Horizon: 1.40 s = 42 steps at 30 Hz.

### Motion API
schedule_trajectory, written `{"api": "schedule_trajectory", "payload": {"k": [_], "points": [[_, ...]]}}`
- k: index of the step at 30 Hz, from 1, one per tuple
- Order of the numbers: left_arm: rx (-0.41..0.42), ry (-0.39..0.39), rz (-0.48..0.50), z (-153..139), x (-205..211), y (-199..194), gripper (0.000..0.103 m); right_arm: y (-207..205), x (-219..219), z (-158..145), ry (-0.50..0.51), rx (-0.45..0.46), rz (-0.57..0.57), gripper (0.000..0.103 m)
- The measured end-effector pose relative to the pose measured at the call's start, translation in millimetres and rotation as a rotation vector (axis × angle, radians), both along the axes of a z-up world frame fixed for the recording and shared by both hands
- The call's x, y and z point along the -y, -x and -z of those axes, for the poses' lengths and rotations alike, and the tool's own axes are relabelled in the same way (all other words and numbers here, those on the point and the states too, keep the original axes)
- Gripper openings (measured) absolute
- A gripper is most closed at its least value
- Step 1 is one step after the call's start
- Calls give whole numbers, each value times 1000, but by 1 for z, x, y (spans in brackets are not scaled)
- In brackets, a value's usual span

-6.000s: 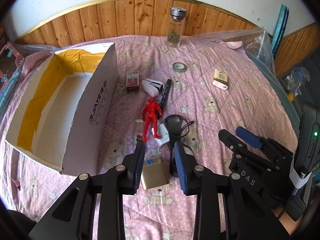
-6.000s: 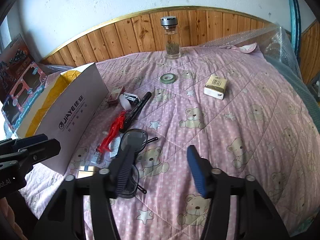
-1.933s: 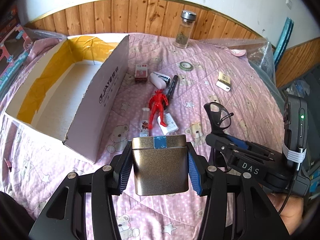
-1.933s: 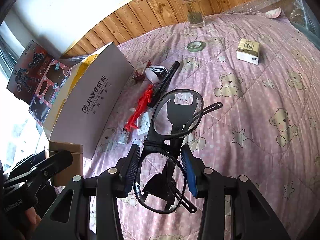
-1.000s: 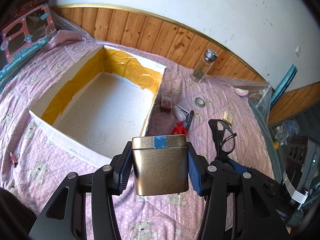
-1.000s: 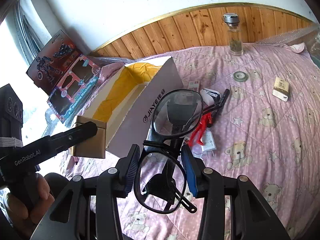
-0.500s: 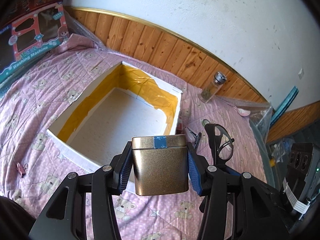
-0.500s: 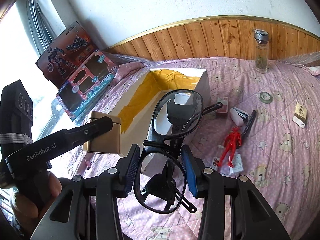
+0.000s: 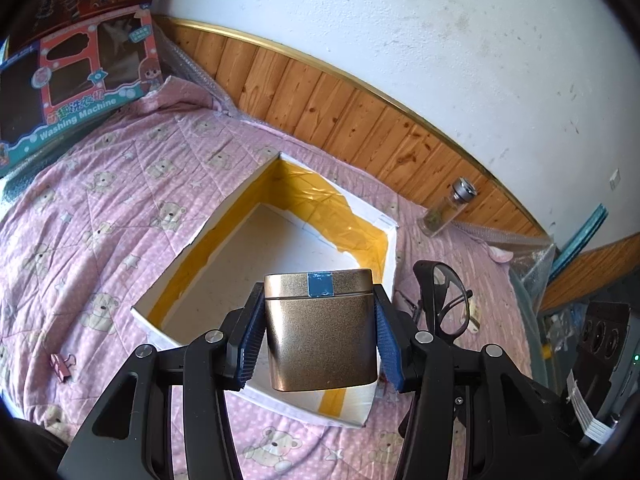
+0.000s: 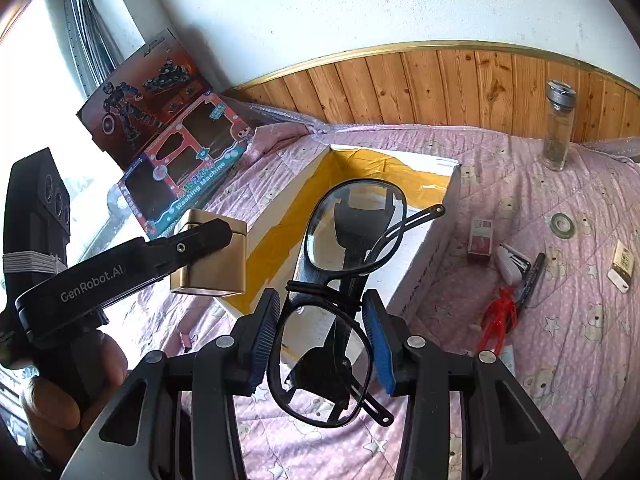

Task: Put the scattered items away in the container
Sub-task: 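Carry the gold tin and black glasses with both tools over the white box, then open both tools to drop the tin and glasses into the box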

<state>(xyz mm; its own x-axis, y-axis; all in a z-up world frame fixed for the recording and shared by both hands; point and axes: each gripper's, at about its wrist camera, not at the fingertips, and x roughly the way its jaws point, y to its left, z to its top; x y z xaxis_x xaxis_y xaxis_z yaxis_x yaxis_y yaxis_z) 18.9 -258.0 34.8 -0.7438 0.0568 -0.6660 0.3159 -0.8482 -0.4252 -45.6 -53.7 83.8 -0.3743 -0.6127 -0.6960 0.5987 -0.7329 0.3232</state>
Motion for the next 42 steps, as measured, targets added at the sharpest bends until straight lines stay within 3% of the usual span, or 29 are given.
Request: {"api": "schedule_trajectory", "payload": {"k": [21,27,33,42], "points": [[139,-1,-29,57,40,59,53,40,66,57,-127,59,-58,45],[187,-13,2,74,42,76,53,51,75,69,-151,78,-72,45],[217,-28,-3,83,46,77,53,59,69,70,-133,85,-48,53],[213,-13,-6,71,40,69,53,40,38,60,-44,115,-32,53]]}}
